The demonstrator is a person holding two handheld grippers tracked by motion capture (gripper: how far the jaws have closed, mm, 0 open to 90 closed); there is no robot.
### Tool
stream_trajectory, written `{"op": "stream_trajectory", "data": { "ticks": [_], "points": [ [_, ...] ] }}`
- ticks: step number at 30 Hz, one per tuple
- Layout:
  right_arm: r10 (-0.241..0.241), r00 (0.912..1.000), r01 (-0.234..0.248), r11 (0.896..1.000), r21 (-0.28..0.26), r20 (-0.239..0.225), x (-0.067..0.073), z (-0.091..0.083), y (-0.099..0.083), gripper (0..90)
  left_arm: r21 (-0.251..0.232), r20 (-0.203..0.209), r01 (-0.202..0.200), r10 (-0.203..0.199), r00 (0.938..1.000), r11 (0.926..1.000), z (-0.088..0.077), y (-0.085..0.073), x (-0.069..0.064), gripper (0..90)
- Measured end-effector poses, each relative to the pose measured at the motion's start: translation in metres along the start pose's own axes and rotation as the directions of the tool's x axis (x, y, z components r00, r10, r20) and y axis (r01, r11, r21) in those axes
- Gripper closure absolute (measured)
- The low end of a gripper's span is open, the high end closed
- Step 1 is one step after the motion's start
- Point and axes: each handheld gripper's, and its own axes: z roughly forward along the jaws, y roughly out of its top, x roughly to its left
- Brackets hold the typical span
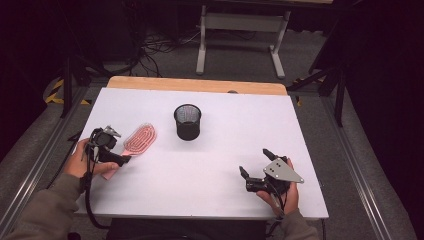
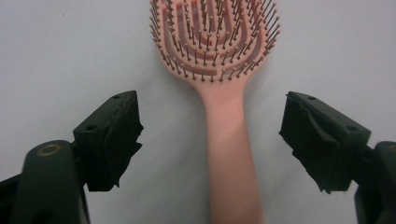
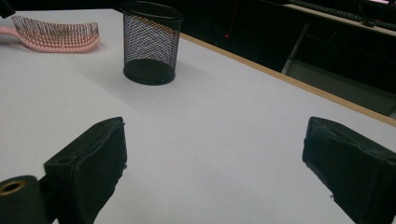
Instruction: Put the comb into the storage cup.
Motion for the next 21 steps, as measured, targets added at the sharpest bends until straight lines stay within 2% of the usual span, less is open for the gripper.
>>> {"op": "stream_trajectory", "data": {
  "ticks": [3, 4, 8, 9, 12, 19, 21],
  "points": [
    [0.002, 1.0, -0.002, 1.0, 0.005, 0.001, 0.0, 0.0, -0.001, 7.1, 0.041, 0.012, 0.002, -0.002, 0.9999, 0.9992, 0.006, 0.004, 0.0, 26.1],
    [0.002, 1.0, -0.002, 1.0, 0.005, 0.001, 0.0, 0.0, -0.001, 7.1, 0.041, 0.012, 0.002, -0.002, 0.9999, 0.9992, 0.006, 0.004, 0.0, 27.5],
    [0.007, 1.0, -0.007, 1.0, 0.011, -0.002, -0.001, 0.001, -0.001, 7.2, 0.093, 0.003, 0.008, -0.008, 1.0, 0.9956, 0.014, 0.009, 0.003, 30.2],
    [0.009, 1.0, -0.009, 1.0, 0.012, -0.002, -0.001, 0.002, -0.002, 7.3, 0.106, 0.022, 0.017, -0.02, 0.9996, 0.9942, 0.018, 0.011, 0.007, 35.1],
    [0.015, 0.9999, -0.015, 1.0, 0.012, 0.002, -0.002, 0.002, -0.002, 7.3, 0.109, 0.022, 0.024, -0.027, 0.9994, 0.9938, 0.019, 0.013, 0.007, 34.8],
    [0.019, 0.9998, -0.019, 1.0, 0.021, 0.003, -0.002, 0.002, -0.002, 7.6, 0.159, 0.024, 0.035, -0.039, 0.999, 0.9867, 0.02, 0.022, 0.008, 40.5],
    [0.014, 0.9999, -0.014, 0.999, 0.037, 0.008, -0.001, 0.003, -0.002, 7.6, 0.17, 0.018, 0.039, -0.043, 0.9989, 0.9847, 0.02, 0.024, 0.008, 41.0]
  ]
}}
